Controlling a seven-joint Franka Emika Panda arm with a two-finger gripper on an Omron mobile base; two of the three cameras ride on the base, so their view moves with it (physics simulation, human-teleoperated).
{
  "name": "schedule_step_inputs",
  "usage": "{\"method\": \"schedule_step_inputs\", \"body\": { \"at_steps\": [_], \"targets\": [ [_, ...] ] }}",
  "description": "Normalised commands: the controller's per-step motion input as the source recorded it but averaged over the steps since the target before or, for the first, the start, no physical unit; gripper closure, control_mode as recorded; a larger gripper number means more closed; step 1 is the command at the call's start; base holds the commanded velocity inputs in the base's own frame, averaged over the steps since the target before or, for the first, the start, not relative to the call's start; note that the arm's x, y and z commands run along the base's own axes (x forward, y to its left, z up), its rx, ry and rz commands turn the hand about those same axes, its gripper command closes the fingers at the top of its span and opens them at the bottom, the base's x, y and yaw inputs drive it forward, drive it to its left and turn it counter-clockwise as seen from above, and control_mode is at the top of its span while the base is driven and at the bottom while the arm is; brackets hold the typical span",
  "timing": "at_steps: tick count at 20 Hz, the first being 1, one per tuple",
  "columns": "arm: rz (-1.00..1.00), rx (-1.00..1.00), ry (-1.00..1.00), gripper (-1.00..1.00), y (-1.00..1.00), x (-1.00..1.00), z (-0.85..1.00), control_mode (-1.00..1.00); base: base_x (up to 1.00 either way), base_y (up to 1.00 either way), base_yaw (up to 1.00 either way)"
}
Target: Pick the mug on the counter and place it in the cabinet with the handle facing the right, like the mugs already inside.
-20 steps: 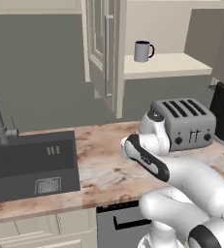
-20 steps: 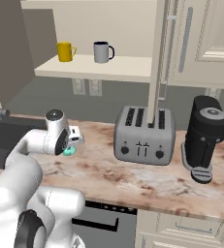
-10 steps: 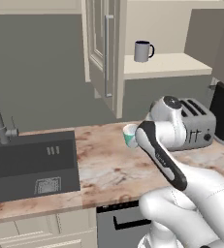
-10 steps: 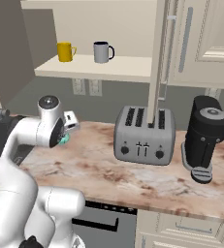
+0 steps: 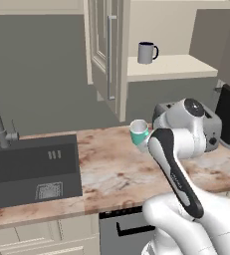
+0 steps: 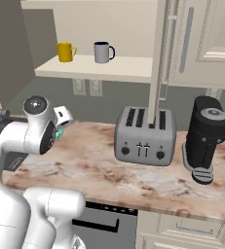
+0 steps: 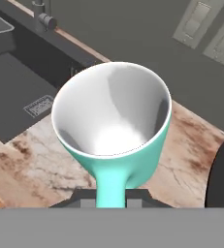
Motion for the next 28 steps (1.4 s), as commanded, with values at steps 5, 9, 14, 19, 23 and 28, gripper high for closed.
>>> {"method": "schedule_step_inputs", "body": {
  "at_steps": [5,9,14,19,23,28],
  "targets": [
    [-0.07,0.00,-0.03,1.00,-0.01,-0.19,0.78,-1.00,0.00,0.00,0.00],
    [-0.11,0.03,0.02,1.00,-0.20,-0.14,0.82,-1.00,0.00,0.00,0.00],
    [-0.03,0.01,0.03,1.00,-0.17,-0.18,0.64,-1.00,0.00,0.00,0.00],
    [0.00,0.06,-0.03,1.00,-0.27,-0.19,0.14,-1.00,0.00,0.00,0.00],
    [0.00,0.14,-0.03,1.00,-0.29,-0.10,0.17,-1.00,0.00,0.00,0.00],
    [0.00,0.07,-0.04,1.00,-0.18,0.00,0.28,-1.00,0.00,0.00,0.00]
  ]
}}
